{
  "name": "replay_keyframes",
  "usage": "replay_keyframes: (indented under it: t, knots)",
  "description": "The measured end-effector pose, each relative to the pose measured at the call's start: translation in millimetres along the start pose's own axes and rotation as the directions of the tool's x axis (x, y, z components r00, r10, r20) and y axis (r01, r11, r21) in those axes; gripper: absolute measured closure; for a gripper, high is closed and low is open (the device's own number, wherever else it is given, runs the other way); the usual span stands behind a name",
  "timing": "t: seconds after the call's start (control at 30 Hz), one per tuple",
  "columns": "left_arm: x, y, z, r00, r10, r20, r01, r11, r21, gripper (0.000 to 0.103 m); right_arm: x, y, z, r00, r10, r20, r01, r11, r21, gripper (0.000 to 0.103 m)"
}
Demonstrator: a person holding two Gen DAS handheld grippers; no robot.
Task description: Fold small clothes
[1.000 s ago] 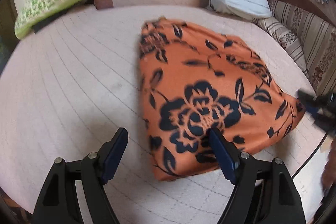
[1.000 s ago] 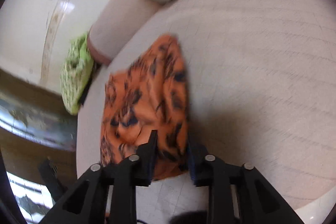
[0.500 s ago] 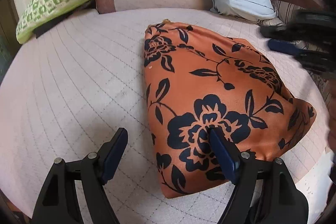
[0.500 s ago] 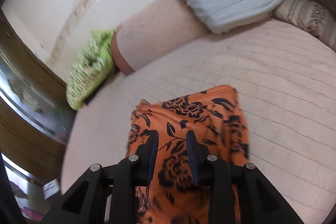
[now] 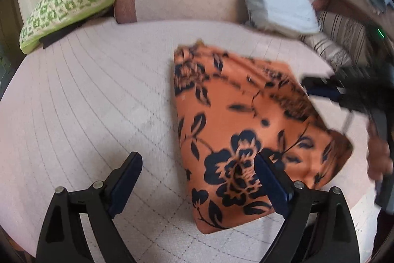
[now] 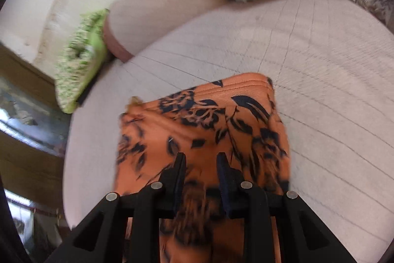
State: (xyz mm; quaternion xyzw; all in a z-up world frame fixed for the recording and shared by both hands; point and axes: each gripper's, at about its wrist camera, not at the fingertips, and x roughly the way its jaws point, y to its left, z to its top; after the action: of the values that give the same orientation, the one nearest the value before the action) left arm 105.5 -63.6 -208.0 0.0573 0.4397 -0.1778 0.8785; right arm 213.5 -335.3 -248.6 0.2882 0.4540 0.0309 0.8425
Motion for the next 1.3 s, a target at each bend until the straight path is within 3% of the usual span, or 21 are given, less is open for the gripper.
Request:
replay_keyframes:
  t: [0.1, 0.17, 0.23, 0.3, 0.37, 0.47, 0.57, 0.77, 1.17, 1.3]
  knots:
    - [-3.2, -5.3, -1.1, 0.999, 0.037, -0.005, -0.037, 0.999, 0.018, 0.010, -32.3, 1.6, -21.2, 0.999, 0.030, 0.013, -0.030, 0.999, -0.032, 0.075]
    - [11.7, -12.8, -6.0, 0.994, 0.076, -0.075, -0.073, 0.996, 0.043, 0.010, -42.6, 2.7, -37.3, 0.999, 0.033, -0.002, -0.033, 0.998, -0.056, 0.075]
    - [30.6, -17.0, -16.1, 0.985, 0.101, -0.138, -0.092, 0.994, 0.065, 0.010, -31.4, -0.6, -56.4, 0.999, -0.011, -0.048, 0.009, 0.998, -0.060, 0.074]
    - [35.4, -16.1, -24.4, 0.989, 0.076, -0.130, -0.072, 0.997, 0.034, 0.009, -10.1, -16.6, -79.2, 0.992, -0.075, -0.100, 0.071, 0.996, -0.050, 0.073]
    - [28.7, -16.1, -22.1, 0.987, 0.081, -0.137, -0.077, 0.996, 0.036, 0.009, -15.3, -22.2, -85.0, 0.996, -0.059, -0.061, 0.057, 0.997, -0.044, 0.074]
    - [-0.3, -21.0, -11.2, 0.993, 0.109, -0.047, -0.106, 0.992, 0.070, 0.010, -38.3, -21.9, -77.0, 0.995, -0.038, -0.089, 0.038, 0.999, -0.006, 0.074]
    - [-35.6, -26.5, 3.9, 0.990, 0.123, 0.071, -0.128, 0.989, 0.075, 0.010, -66.9, -19.5, -69.2, 0.999, -0.028, -0.034, 0.028, 1.000, -0.003, 0.074]
    - [-93.3, -39.9, 20.2, 0.961, 0.141, 0.238, -0.161, 0.985, 0.065, 0.010, -114.0, 1.5, -68.5, 0.997, -0.002, 0.072, 0.007, 0.998, -0.063, 0.074]
    - [-143.5, -30.1, 12.7, 0.932, 0.168, 0.321, -0.183, 0.983, 0.014, 0.010, -153.0, 73.7, -87.5, 0.986, 0.056, 0.158, -0.025, 0.981, -0.194, 0.074]
    - [-153.7, -24.5, 7.9, 0.925, 0.178, 0.336, -0.187, 0.982, -0.007, 0.010, -155.0, 92.9, -96.9, 0.984, 0.013, 0.176, 0.029, 0.971, -0.237, 0.074]
